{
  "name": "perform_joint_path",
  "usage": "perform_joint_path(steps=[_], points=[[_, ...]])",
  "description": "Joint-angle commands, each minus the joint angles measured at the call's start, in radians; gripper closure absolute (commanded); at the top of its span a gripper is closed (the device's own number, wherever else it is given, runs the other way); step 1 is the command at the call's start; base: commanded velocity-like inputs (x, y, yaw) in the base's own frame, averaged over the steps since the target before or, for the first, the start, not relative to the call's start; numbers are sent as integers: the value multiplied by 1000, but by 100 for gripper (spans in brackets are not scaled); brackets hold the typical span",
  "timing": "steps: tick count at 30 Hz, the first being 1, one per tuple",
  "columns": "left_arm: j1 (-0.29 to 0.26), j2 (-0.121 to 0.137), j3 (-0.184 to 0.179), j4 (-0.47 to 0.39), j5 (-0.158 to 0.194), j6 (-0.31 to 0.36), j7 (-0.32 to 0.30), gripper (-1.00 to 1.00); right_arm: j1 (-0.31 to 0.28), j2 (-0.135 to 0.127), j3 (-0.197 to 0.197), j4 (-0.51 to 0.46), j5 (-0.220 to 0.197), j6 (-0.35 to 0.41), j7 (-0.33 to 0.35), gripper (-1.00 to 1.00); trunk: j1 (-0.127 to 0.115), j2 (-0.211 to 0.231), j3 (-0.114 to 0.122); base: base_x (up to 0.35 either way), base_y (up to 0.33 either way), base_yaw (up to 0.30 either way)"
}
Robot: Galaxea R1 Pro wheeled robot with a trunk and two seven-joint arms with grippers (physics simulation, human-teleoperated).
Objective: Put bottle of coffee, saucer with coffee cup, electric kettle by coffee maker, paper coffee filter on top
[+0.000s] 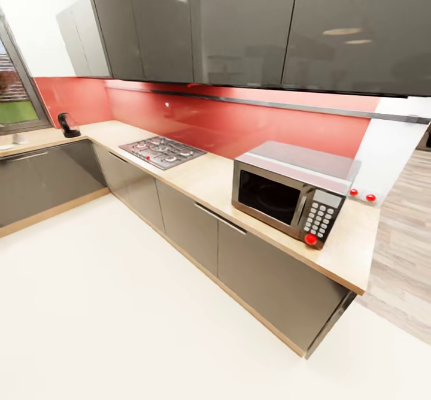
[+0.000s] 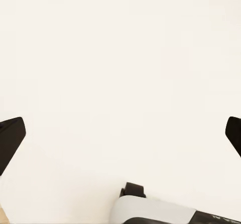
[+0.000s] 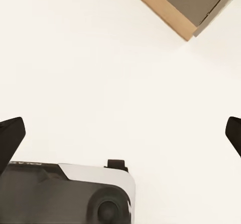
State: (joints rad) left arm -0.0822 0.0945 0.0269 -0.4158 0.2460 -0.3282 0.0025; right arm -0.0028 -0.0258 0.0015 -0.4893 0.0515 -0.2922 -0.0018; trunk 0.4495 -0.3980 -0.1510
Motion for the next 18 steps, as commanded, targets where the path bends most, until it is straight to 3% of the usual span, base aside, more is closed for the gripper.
perform_joint_path(steps=[1,7,18], points=[[-1,0,-1,1,4,-2,1,-100,0,-1,0,0,5,-2,0,-100,0,-2,-3,0,0,244],[-1,2,0,3,3,-1,5,-100,0,-1,0,0,5,-2,-1,-100,0,-2,-9,45,0,244],[-2,2,1,31,5,-1,5,-100,0,0,0,1,5,-2,-1,-100,0,-2,-19,289,0,244]])
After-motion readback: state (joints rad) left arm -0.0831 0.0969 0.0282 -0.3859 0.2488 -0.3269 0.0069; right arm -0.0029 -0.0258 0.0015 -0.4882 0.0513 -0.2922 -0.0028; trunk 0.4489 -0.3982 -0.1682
